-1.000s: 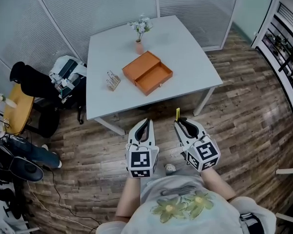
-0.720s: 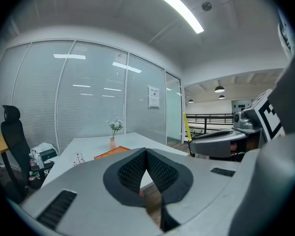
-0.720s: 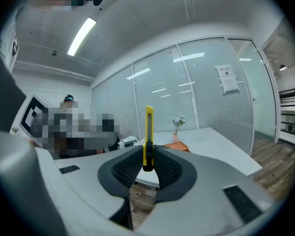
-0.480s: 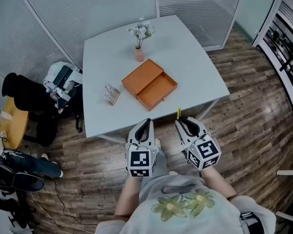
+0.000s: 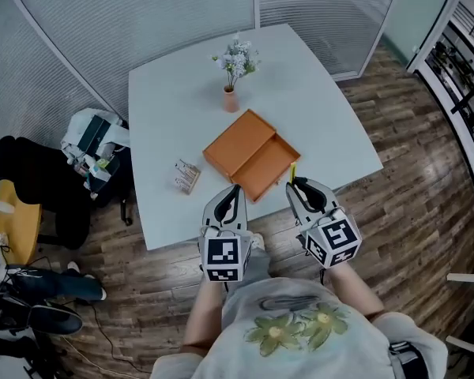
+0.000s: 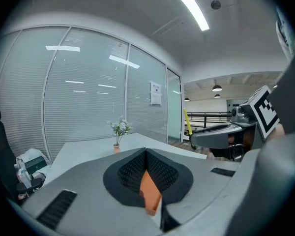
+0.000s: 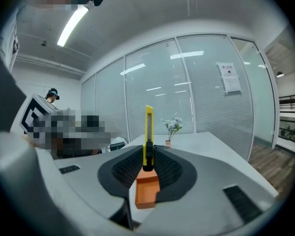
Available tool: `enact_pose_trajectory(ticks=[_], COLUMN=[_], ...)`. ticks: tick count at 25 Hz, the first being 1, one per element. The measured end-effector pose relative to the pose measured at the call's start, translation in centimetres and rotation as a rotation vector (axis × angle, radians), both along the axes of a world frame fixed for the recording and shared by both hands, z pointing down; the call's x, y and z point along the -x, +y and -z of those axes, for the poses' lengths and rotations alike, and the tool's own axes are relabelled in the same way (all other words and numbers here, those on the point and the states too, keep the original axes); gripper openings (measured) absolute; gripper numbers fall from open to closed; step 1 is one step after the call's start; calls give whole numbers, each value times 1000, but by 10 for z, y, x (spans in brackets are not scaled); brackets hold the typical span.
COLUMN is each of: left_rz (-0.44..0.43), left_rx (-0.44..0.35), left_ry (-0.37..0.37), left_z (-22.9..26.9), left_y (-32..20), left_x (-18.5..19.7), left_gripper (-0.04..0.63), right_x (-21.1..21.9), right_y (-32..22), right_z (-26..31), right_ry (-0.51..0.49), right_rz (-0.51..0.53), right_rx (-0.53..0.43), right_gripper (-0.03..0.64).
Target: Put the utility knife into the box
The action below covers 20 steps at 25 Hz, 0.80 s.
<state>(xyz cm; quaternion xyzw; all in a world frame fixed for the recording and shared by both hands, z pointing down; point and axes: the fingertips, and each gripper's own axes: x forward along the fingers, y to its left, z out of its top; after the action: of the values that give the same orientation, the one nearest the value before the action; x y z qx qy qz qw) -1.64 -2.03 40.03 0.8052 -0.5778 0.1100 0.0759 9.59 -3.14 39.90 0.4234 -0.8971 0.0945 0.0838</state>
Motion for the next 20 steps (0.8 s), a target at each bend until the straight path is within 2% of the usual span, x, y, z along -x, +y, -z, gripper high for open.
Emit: enact_pose_trajectory(ticks=[8, 20], left_rz=[-27, -69], left_rx=[-5, 34], left_ry=[6, 25], left_z=[-5, -32], left_y=[-46, -76], left_x=[30, 34], left_gripper=[0, 0], right_x=[21, 30], right_y=[-46, -78], right_z=[-2, -32], right_ry=[18, 54], right_rz=[-43, -64], right_rx=[-13, 23], right_gripper=[71, 72])
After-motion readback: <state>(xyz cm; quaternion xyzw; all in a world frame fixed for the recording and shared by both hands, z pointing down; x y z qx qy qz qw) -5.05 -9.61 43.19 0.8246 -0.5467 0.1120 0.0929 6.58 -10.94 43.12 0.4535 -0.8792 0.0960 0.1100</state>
